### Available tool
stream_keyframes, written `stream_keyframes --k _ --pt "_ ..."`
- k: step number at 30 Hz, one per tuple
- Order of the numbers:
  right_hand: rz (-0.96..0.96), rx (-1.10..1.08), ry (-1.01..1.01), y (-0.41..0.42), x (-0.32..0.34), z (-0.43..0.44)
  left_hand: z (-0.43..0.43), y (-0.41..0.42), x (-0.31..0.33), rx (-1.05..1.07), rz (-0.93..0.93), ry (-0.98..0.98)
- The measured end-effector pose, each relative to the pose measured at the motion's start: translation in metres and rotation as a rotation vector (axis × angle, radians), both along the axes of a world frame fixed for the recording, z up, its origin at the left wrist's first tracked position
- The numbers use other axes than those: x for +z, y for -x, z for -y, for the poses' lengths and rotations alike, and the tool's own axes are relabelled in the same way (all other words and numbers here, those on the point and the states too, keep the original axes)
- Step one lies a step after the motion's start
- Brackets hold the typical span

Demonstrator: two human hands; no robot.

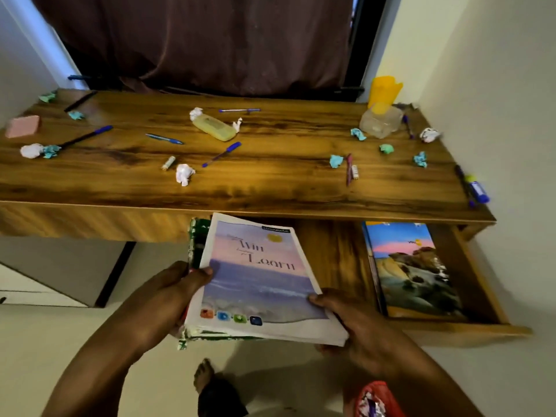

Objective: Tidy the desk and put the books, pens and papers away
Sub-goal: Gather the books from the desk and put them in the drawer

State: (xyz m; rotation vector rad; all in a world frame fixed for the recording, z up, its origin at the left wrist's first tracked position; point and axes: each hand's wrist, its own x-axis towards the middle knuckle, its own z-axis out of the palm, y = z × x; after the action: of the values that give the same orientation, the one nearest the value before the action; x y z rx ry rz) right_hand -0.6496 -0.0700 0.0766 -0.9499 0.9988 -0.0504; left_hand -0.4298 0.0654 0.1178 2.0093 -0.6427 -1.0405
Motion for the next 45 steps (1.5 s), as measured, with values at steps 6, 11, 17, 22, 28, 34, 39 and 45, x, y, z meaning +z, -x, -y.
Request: stream_keyframes --k 6,11,17,22,28,34,39,45 --pt "-0.138 -0.158 0.036 0.045 -0.023 0.026 0.063 0.026 -0.054 -0.152 -0.176 -0.184" --pt "-0.293 -0.225 0.215 0.044 -0.062 0.070 0.122 0.037 -0.102 -0.226 -0.079 -0.163" --pt "-0.561 0.150 0.673 0.032 -0.109 0.110 0.139 0.048 -0.143 -0.340 0.092 -0.116" --pt "-0.815 0.349 0.857 0.034 -0.121 0.099 0.104 0.053 -0.167 -0.490 0.422 -0.175" --pt "-0.620 0.448 1.186 -0.003 -0.132 0.088 0.053 0.065 -0.181 -0.272 1.070 -0.053" --pt "-0.660 0.649 1.194 -0.090 -0.156 0.082 0.051 0.064 -0.190 -0.237 1.223 -0.003" --pt "-0.714 0.768 1.105 -0.107 -0.180 0.083 0.051 0.065 -0.194 -0.198 1.268 0.059" --pt "-0.724 0.822 1.079 -0.094 -0.181 0.084 0.052 0.065 -0.198 -0.186 1.283 0.089"
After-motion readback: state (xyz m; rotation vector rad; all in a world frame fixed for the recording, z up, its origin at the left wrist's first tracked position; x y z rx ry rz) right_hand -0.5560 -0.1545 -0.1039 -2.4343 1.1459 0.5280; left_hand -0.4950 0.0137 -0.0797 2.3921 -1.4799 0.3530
